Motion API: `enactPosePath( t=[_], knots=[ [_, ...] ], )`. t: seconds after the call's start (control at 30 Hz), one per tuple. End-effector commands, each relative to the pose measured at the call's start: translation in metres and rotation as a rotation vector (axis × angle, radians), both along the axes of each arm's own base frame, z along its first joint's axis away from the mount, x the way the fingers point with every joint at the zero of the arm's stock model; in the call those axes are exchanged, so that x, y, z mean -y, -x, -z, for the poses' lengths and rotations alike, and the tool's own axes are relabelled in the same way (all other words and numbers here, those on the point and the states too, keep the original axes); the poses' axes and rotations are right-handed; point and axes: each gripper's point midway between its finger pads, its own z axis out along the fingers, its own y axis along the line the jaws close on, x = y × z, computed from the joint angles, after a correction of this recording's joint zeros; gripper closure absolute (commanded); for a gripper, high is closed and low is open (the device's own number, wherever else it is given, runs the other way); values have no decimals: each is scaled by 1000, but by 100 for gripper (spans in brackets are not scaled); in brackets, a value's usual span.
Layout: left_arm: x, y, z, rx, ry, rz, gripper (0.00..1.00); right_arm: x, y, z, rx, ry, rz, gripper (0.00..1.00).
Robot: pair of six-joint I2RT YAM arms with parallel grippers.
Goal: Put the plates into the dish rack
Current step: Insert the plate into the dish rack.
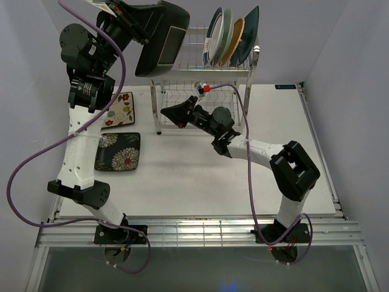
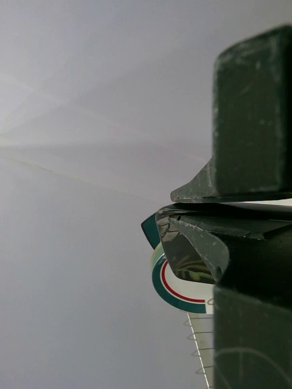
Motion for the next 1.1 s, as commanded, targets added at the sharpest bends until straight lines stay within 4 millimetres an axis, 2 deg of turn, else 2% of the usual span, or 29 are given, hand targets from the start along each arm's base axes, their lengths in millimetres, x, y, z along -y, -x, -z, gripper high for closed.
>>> enactPosePath(
  t=[0.0,0.03,0.13,0.17,0.23,0.27,0.33,0.57,0.7,0.83,0.9,1.07],
  knots=[
    [-21,44,-61,220,93,-37,100,4,-18,-42,114,-134,84,92],
    [-20,43,-61,223,96,-36,100,4,-18,-55,138,-170,86,92],
    [-18,36,-61,221,102,-35,100,1,-24,-65,147,-221,101,92],
    [-19,36,-63,225,107,-32,100,1,-25,-79,160,-252,107,92],
    [-16,28,-60,213,110,-27,100,-4,-31,-83,157,-268,105,92],
    [-15,26,-60,211,112,-26,100,-5,-31,-97,176,-298,99,92],
    [-13,22,-60,203,122,-17,100,-10,-36,-97,161,-314,94,92],
    [-8,2,-51,191,122,-25,100,-16,-37,-122,176,-397,91,92],
    [-4,-19,-43,174,124,-35,100,-21,-49,-129,157,-394,135,92],
    [1,-26,-46,183,139,-23,100,-25,-61,-139,168,-375,179,92],
    [0,-21,-54,207,150,-21,100,-26,-66,-139,175,-370,203,92],
    [7,-25,-54,224,149,-21,100,-17,-78,-150,174,-377,287,92]
  ],
)
